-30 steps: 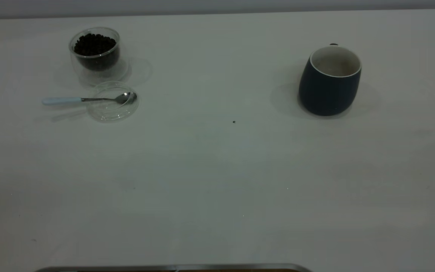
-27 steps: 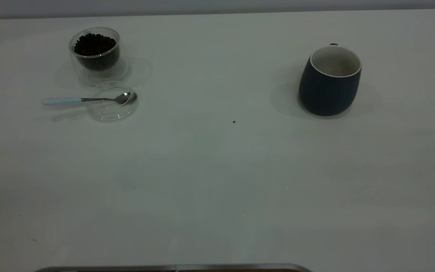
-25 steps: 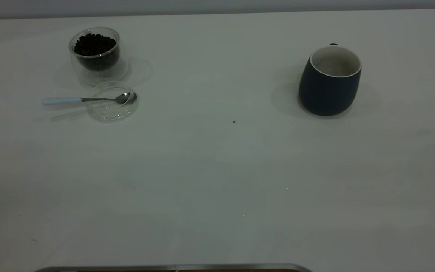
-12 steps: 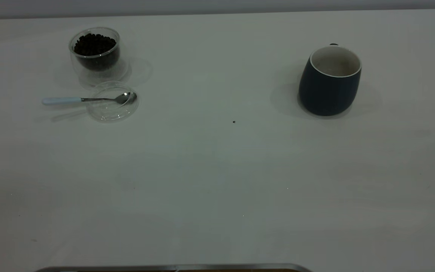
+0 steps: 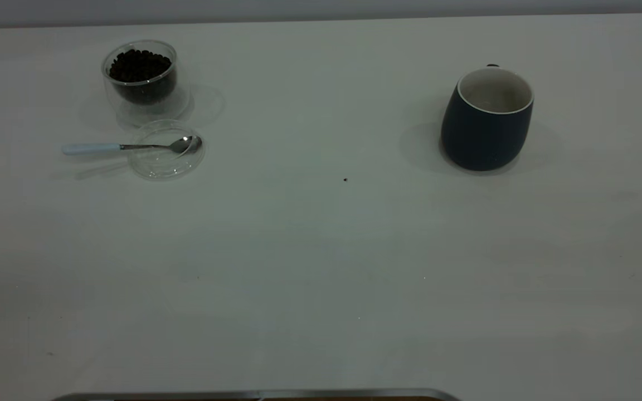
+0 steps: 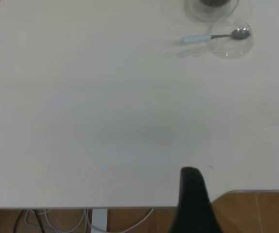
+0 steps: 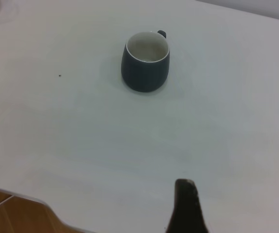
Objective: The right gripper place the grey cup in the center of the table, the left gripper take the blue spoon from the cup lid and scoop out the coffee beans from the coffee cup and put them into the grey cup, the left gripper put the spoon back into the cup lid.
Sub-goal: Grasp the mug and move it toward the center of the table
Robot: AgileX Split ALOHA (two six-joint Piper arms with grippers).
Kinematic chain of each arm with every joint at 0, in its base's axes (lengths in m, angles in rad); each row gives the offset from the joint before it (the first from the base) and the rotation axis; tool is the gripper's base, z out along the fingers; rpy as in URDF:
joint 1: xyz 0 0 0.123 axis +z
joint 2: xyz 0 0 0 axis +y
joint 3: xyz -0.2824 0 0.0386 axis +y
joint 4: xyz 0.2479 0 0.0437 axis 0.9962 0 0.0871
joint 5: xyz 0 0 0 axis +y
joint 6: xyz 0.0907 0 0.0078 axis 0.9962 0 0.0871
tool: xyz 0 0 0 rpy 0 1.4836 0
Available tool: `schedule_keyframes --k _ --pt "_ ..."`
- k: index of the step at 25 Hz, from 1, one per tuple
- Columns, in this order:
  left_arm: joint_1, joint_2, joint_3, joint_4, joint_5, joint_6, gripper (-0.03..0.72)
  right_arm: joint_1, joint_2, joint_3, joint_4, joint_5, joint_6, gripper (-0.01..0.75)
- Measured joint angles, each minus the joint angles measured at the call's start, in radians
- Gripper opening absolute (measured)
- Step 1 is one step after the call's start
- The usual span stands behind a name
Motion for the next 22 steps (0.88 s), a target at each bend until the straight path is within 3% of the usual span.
schedule_keyframes --k 16,22 --pt "0.000 0.000 0.000 0.000 0.000 0.000 0.590 0.000 0.006 -0.001 -0.095 -0.066 0.194 0.590" --pt "0.000 0.000 0.000 0.000 0.000 0.000 0.590 0.000 0.274 -0.106 -0.123 -0.118 0.168 0.590"
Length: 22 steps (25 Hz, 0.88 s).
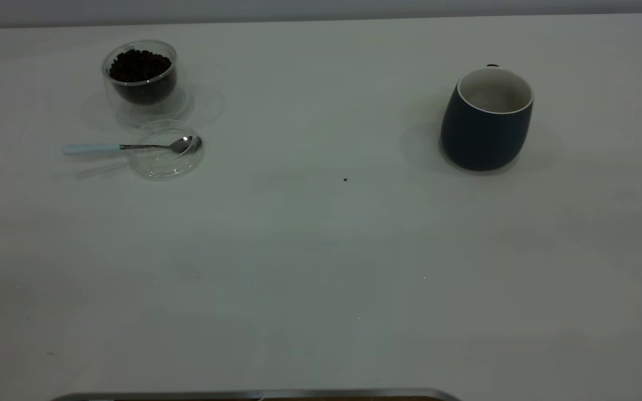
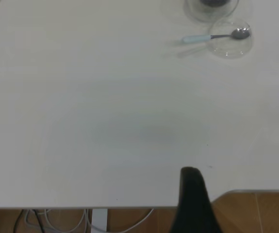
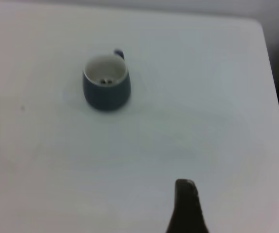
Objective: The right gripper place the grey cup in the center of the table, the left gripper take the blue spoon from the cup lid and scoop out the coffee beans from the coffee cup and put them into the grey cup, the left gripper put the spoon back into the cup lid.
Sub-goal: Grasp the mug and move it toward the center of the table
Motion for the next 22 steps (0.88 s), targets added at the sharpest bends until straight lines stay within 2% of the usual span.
schedule_keyframes --k 9,15,22 --pt "0.000 0.000 0.000 0.000 0.000 0.000 0.590 0.000 0.780 -0.204 -0.098 -0.162 -0.082 0.594" --pt "0.000 0.000 0.000 0.000 -0.001 0.000 0.590 0.000 1.296 -0.386 -0.121 -0.238 -0.248 0.594" --pt "0.000 0.000 0.000 0.000 -0.001 0.000 0.590 0.007 1.688 -0.571 -0.141 -0.344 -0.465 0.594"
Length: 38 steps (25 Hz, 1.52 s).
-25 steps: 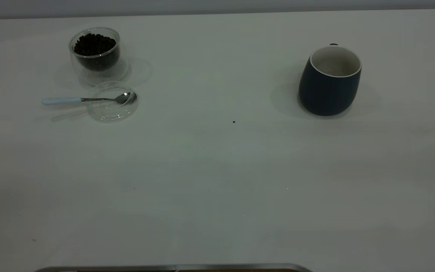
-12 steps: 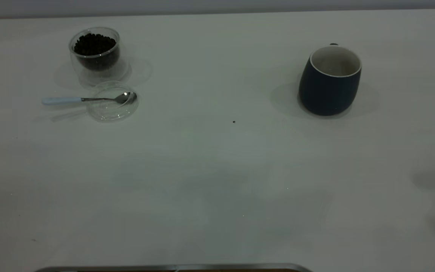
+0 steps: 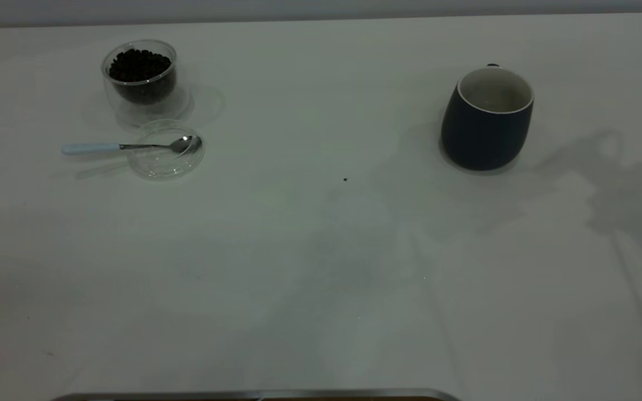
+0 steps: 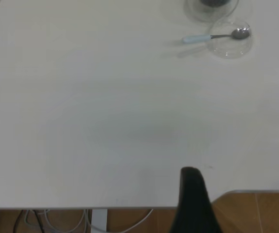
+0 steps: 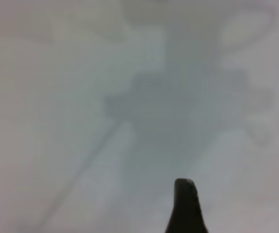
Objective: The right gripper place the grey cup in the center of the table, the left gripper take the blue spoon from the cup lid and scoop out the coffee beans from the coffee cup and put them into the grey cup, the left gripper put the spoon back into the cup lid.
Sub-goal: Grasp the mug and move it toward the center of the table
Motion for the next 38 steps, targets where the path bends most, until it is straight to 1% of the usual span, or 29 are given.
schedule_keyframes --k 9,13,19,24,27,32,38 --pt "0.000 0.000 0.000 0.000 0.000 0.000 0.590 0.006 0.256 -0.116 -0.006 -0.169 -0.285 0.592" --pt "0.000 0.000 0.000 0.000 0.000 0.000 0.590 0.042 0.299 -0.140 -0.006 -0.265 -0.382 0.592" --pt "0.000 0.000 0.000 0.000 0.000 0.000 0.590 0.131 0.316 -0.143 -0.006 -0.368 -0.429 0.592" --pt "0.000 0.000 0.000 0.000 -0.001 0.000 0.590 0.200 0.317 -0.144 0.016 -0.399 -0.425 0.592" --pt "0.000 0.000 0.000 0.000 -0.001 0.000 0.590 0.259 0.317 -0.144 0.052 -0.438 -0.424 0.592" --pt "0.000 0.000 0.000 0.000 -0.001 0.000 0.590 0.382 0.317 -0.144 0.067 -0.507 -0.421 0.592" --pt "0.000 0.000 0.000 0.000 -0.001 0.000 0.590 0.506 0.317 -0.144 0.114 -0.551 -0.418 0.592"
